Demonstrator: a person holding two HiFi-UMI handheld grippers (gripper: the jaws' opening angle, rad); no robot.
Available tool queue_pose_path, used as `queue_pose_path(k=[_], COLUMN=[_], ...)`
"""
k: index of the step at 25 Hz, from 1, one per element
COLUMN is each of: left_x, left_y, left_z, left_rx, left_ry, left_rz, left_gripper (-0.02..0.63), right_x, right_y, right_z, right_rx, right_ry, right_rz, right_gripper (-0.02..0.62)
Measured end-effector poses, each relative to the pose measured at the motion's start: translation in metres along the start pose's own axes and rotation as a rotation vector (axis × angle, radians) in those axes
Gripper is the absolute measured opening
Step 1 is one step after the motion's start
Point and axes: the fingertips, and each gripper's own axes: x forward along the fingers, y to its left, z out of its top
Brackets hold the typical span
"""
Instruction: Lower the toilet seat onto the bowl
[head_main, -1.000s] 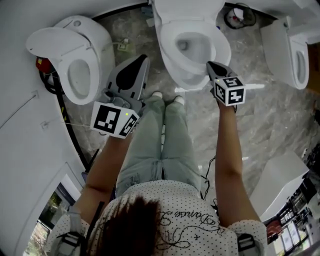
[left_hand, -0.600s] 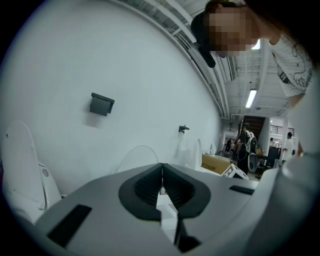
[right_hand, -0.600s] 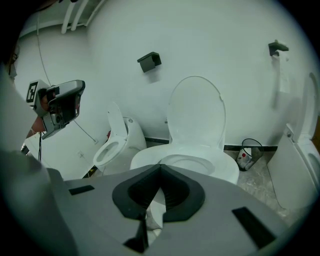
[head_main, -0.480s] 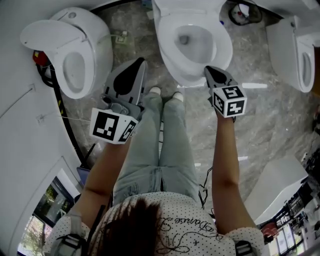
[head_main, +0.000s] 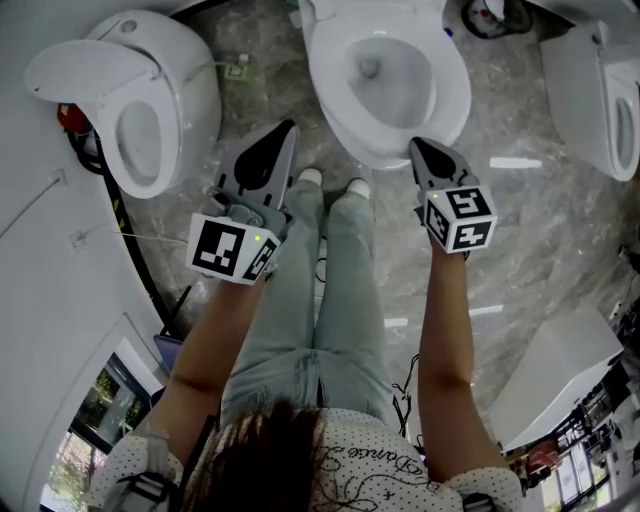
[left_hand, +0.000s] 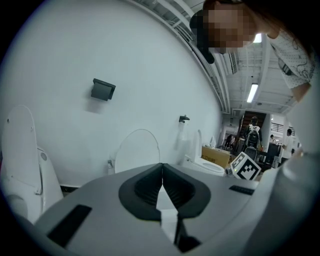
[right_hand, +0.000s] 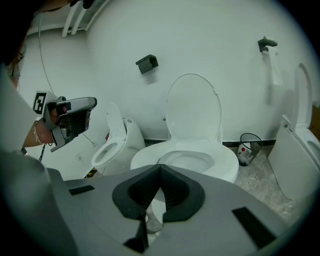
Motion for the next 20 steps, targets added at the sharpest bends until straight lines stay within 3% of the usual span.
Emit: queue_pose_path(k=[20], left_x=[0.021], left_y=[0.001], left_z=[-0.12], left_rx=[-0.017], left_ry=[0.11], left_rz=[-0.062], left_gripper=[0.005], right_x=[0.032], right_y=[-0.004], right_z=[-0.097], right_rx=[0.036], right_ry=[-0.005], right_rz=[-0.044], right_gripper=[0.011])
